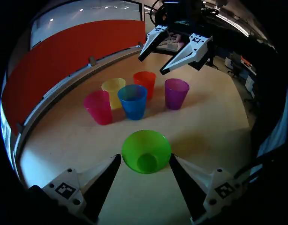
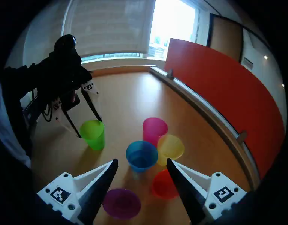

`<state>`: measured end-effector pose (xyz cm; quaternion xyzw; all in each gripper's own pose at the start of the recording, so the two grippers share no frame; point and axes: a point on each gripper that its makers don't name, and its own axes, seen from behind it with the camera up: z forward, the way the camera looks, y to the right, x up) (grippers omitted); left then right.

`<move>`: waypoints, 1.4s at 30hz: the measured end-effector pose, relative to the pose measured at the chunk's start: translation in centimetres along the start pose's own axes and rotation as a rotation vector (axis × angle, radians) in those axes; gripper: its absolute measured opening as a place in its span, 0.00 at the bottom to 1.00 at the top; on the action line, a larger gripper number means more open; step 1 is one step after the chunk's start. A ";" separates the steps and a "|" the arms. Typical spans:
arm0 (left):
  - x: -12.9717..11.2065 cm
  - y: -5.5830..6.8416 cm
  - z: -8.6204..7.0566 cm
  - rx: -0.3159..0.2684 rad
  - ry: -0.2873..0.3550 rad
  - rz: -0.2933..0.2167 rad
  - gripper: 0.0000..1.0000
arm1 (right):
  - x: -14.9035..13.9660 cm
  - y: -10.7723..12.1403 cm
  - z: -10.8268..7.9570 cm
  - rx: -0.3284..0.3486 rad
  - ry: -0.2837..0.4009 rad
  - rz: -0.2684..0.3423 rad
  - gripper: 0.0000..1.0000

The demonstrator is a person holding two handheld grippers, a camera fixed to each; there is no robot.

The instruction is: Pour water

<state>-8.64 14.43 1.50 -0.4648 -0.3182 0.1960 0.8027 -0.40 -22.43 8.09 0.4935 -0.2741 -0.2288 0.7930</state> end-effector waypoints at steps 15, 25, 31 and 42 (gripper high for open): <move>0.1 0.0 0.9 -0.007 0.010 0.010 0.95 | -0.6 0.1 1.9 0.017 -0.006 0.015 1.00; 0.5 -0.1 1.3 -0.011 0.023 0.013 0.95 | -1.0 0.3 2.4 0.018 -0.013 0.018 1.00; 0.7 -0.1 1.5 -0.011 0.029 0.017 0.95 | -1.2 0.3 2.7 0.021 -0.017 0.019 1.00; 1.0 -0.4 1.6 0.005 0.045 0.021 0.94 | -1.4 0.4 3.1 0.020 -0.016 0.023 1.00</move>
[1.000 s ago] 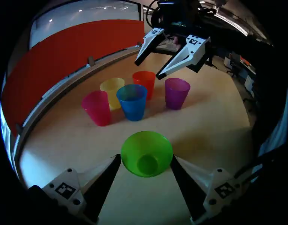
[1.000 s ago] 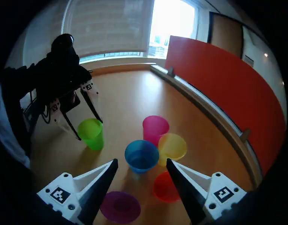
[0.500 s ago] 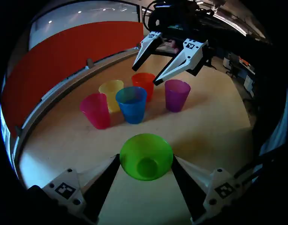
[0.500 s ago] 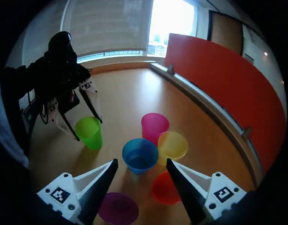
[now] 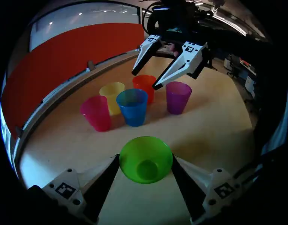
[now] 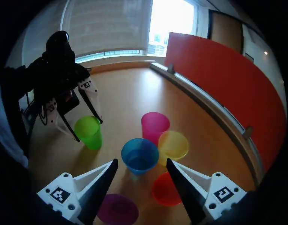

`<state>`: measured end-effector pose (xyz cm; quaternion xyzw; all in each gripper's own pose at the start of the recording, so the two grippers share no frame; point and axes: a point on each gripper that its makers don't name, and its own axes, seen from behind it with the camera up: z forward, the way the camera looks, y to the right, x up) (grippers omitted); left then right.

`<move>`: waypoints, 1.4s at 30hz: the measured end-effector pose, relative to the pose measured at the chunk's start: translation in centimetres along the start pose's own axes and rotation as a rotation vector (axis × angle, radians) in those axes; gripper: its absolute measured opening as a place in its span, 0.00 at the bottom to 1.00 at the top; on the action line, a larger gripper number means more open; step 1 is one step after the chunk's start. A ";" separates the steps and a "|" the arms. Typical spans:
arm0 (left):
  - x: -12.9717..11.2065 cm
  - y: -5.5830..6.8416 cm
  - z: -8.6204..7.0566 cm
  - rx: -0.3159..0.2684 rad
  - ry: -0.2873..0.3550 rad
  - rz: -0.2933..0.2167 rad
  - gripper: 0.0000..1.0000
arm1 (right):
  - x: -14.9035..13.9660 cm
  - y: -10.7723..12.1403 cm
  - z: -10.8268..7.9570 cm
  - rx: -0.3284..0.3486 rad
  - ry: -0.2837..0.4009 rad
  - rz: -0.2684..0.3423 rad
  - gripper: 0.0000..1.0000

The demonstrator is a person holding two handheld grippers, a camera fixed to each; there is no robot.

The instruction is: Pour water

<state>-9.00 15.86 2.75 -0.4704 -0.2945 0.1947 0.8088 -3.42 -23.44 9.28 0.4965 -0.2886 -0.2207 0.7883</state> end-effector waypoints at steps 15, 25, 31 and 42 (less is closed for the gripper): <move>0.0 0.3 -0.1 -0.004 -0.003 0.009 0.90 | -0.1 0.0 0.9 0.013 -0.015 0.005 1.00; 0.0 0.5 -0.1 -0.008 -0.004 0.012 0.90 | -0.2 -0.2 1.7 0.023 -0.029 -0.004 1.00; -0.1 0.8 0.0 -0.012 -0.006 0.015 0.90 | -0.3 -0.3 2.1 0.027 -0.041 -0.008 1.00; -0.1 0.8 0.0 -0.010 -0.005 0.016 0.90 | -0.4 -0.5 3.0 0.037 -0.070 -0.026 1.00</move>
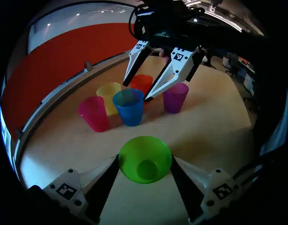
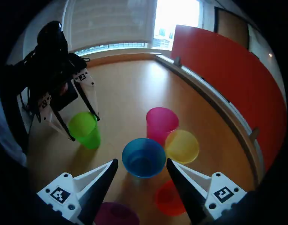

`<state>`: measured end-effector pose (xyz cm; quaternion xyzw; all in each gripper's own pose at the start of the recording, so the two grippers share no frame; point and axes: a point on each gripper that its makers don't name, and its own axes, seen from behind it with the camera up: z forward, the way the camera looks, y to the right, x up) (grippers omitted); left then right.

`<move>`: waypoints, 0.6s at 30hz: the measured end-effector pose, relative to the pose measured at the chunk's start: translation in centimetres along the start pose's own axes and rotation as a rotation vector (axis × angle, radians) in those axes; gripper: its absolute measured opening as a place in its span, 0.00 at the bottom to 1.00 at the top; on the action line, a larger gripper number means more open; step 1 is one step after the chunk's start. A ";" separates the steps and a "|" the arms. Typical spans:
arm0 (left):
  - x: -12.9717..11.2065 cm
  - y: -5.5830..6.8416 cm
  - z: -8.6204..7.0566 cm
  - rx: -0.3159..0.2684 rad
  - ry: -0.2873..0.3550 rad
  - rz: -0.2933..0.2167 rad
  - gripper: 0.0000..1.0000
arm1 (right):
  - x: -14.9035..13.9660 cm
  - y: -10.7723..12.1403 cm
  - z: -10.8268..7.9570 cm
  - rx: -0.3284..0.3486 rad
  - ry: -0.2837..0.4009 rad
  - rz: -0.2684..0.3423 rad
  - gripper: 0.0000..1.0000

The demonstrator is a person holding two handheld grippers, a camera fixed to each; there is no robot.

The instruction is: Pour water

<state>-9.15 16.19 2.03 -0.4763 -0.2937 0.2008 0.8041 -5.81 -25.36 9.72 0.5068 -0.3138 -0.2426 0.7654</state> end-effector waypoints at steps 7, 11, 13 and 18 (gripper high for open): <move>0.0 0.0 0.0 0.001 0.002 0.000 0.90 | -0.4 0.1 0.6 -0.002 -0.032 -0.004 1.00; 0.0 0.1 0.0 0.000 0.003 0.000 0.90 | -0.4 0.2 1.0 -0.005 -0.041 -0.006 1.00; 0.0 0.1 0.0 0.000 0.004 0.000 0.90 | -0.4 0.3 1.2 -0.007 -0.045 -0.004 1.00; 0.0 0.0 0.0 0.000 0.005 -0.001 0.90 | -0.4 0.3 1.6 -0.009 -0.054 0.000 1.00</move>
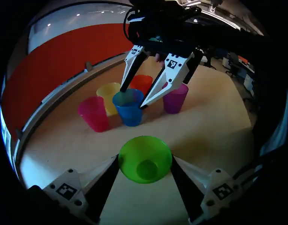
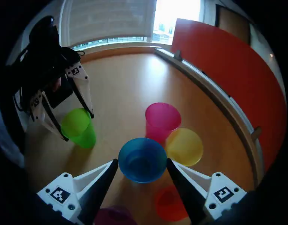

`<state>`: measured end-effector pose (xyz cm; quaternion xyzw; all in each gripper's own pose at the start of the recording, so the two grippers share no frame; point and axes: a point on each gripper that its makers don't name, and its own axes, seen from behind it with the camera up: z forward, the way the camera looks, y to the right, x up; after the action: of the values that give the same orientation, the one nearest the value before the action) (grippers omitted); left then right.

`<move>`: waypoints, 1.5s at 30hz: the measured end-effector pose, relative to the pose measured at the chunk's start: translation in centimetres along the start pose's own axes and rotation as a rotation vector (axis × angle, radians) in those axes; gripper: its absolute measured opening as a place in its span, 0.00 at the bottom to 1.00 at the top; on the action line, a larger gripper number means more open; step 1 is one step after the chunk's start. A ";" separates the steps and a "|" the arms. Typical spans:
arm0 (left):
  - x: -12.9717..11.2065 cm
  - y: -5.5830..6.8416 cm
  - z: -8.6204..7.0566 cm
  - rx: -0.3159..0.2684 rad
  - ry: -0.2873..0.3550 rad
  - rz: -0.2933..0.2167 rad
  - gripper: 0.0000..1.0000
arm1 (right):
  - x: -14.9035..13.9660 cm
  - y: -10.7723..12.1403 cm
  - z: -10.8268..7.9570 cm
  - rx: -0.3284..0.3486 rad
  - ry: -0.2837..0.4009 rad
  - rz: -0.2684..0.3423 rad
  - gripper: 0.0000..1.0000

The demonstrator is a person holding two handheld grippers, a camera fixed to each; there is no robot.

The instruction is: Pour water

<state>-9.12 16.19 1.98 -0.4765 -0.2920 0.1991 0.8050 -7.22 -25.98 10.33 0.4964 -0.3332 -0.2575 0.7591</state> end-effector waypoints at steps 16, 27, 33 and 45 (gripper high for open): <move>-0.5 0.2 0.3 -0.009 0.000 -0.015 0.89 | -0.5 -0.1 1.1 0.002 -0.032 -0.002 1.00; -0.3 -0.1 0.2 -0.005 0.004 -0.017 0.89 | -0.6 -0.2 1.4 0.001 -0.034 0.001 1.00; -0.3 0.0 0.2 -0.006 0.006 -0.022 0.88 | -0.4 -0.2 1.4 0.001 -0.031 0.008 1.00; -0.2 0.1 0.2 -0.004 0.012 -0.023 0.87 | -0.4 -0.1 1.4 0.002 -0.024 0.032 0.94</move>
<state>-9.41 16.20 1.89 -0.4760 -0.2930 0.1865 0.8080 -8.60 -26.54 10.57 0.4885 -0.3504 -0.2513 0.7585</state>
